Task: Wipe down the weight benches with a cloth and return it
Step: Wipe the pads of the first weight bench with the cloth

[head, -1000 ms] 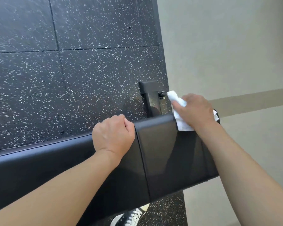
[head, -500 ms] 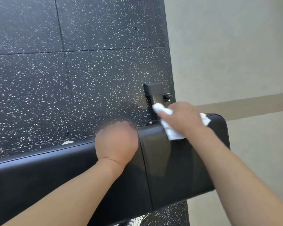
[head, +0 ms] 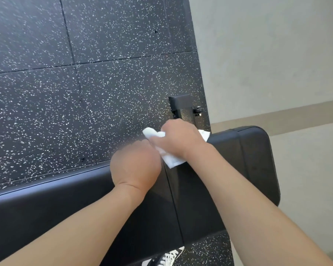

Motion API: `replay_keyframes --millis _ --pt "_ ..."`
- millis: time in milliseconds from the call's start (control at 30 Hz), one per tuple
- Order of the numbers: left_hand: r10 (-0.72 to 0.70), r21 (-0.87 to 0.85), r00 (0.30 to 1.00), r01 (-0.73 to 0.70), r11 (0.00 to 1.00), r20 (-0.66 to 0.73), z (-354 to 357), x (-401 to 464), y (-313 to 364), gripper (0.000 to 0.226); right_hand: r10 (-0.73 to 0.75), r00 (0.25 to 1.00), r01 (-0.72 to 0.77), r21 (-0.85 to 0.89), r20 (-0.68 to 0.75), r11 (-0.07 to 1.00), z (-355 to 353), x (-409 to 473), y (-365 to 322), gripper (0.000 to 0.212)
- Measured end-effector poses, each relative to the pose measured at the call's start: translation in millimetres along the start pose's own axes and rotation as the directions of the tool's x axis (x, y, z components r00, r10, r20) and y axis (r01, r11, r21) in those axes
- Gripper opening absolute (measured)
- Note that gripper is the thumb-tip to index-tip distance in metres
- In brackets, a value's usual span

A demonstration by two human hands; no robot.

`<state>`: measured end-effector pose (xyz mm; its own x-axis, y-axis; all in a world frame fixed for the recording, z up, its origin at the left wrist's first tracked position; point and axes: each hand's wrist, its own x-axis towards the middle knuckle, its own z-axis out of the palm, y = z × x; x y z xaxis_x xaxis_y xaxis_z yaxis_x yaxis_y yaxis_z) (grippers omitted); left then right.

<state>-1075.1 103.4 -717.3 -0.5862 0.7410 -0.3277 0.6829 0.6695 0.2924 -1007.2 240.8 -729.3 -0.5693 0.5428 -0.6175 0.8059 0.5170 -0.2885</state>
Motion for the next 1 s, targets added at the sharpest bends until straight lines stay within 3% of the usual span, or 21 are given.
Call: replay_keyframes --millis 100,233,333,533,667,767,867,933,1000 --pt "-0.014 0.034 1.000 0.013 0.999 0.018 0.8 -1.3 -0.6 0.041 0.131 0.991 -0.132 -0.061 -0.031 0.989 -29.0 -5.9 55.2 0.065" --pt "-0.025 0.033 1.000 0.025 0.999 0.013 2.1 -1.4 -2.4 0.041 0.346 0.925 -0.364 -0.100 -0.157 0.926 -62.2 -22.8 115.5 0.066" --pt "-0.033 -0.003 0.999 0.033 0.999 0.010 2.5 -1.7 -1.7 0.039 0.261 0.944 -0.291 -0.135 -0.200 0.947 -50.7 -25.4 103.8 0.064" --pt "-0.042 0.065 0.999 0.040 0.997 0.028 6.1 -0.1 -2.4 0.039 -0.079 0.979 0.061 -0.099 -0.189 0.993 6.6 -19.0 0.7 0.050" --pt "-0.049 0.095 0.998 0.046 0.994 0.036 7.4 1.1 -2.7 0.037 -0.057 0.980 0.049 -0.046 -0.189 0.998 3.4 -17.6 5.0 0.050" --pt "-0.018 0.110 1.000 0.017 0.994 0.006 8.2 -1.9 -2.1 0.040 -0.085 0.890 0.036 -0.117 -0.447 0.993 2.5 -41.9 39.4 0.046" --pt "0.031 0.085 0.999 -0.029 0.996 -0.024 7.6 -1.1 -3.3 0.041 -0.038 0.692 -0.008 -0.060 -0.721 0.998 9.9 -75.8 77.0 0.040" --pt "0.061 0.064 0.997 -0.059 0.996 -0.042 6.8 -2.8 -3.6 0.040 0.032 0.609 -0.070 -0.013 -0.793 0.997 26.7 -101.8 91.8 0.037" --pt "0.054 0.057 0.996 -0.050 0.997 -0.066 8.0 -3.3 -5.4 0.041 0.090 0.590 -0.107 0.033 -0.803 0.994 52.4 -125.2 90.3 0.035"
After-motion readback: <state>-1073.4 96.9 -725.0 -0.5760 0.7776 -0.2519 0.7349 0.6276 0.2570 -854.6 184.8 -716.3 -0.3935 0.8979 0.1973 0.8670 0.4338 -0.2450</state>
